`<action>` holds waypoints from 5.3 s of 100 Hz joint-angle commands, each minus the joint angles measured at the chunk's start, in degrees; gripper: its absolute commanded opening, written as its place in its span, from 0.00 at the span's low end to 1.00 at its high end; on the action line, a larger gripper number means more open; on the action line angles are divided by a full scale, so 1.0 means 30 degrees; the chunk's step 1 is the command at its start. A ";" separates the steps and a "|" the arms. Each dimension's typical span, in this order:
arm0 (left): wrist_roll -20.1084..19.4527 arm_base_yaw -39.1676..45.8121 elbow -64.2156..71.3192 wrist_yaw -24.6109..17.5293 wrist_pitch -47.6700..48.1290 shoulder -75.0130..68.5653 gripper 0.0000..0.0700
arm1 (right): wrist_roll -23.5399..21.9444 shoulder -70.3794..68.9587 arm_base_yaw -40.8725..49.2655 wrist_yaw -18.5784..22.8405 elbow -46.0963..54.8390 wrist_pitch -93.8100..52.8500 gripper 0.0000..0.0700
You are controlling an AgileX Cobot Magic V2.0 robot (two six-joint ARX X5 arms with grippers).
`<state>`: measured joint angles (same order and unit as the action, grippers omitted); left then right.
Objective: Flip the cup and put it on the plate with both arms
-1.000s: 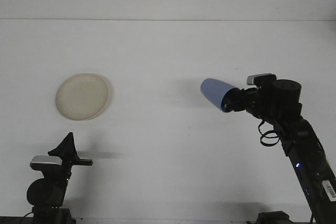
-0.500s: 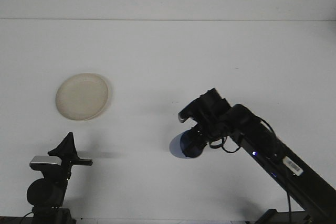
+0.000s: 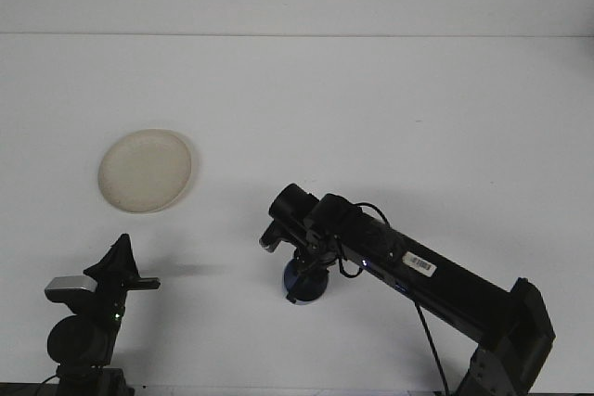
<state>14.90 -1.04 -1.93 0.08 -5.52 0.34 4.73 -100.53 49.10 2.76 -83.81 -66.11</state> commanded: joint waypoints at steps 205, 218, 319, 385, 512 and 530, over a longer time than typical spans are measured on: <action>-0.6870 -1.1023 -2.3700 -0.7555 1.6313 2.6585 0.68 | -0.2069 2.1238 -1.1118 0.1661 1.5737 1.4178 0.53; -0.6878 -1.2182 -2.3700 -0.7286 1.6211 2.7853 0.68 | -0.2069 2.1238 -1.1125 0.1661 1.5737 1.4178 0.53; -0.6608 -1.4914 -2.4516 -0.3942 1.5016 3.1824 0.02 | -0.2069 2.1238 -1.1125 0.1654 1.5737 1.4156 0.53; -0.7657 -0.4255 -3.2385 -0.2368 2.1354 3.0702 0.02 | -0.2004 2.1238 -1.1125 0.1588 1.5737 1.4156 0.53; -0.7635 0.3912 -3.2020 -0.2375 1.9934 3.6115 0.45 | -0.2018 2.1230 -1.1125 0.1588 1.5737 1.4076 0.53; -0.6943 0.4087 -3.2756 -0.2514 2.0240 3.5794 0.65 | -0.2018 2.1230 -1.1125 0.1581 1.5737 1.4076 0.53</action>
<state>-6.90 10.66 -97.47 -7.22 54.48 107.85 -0.89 -36.73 15.64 7.51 -36.42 -24.18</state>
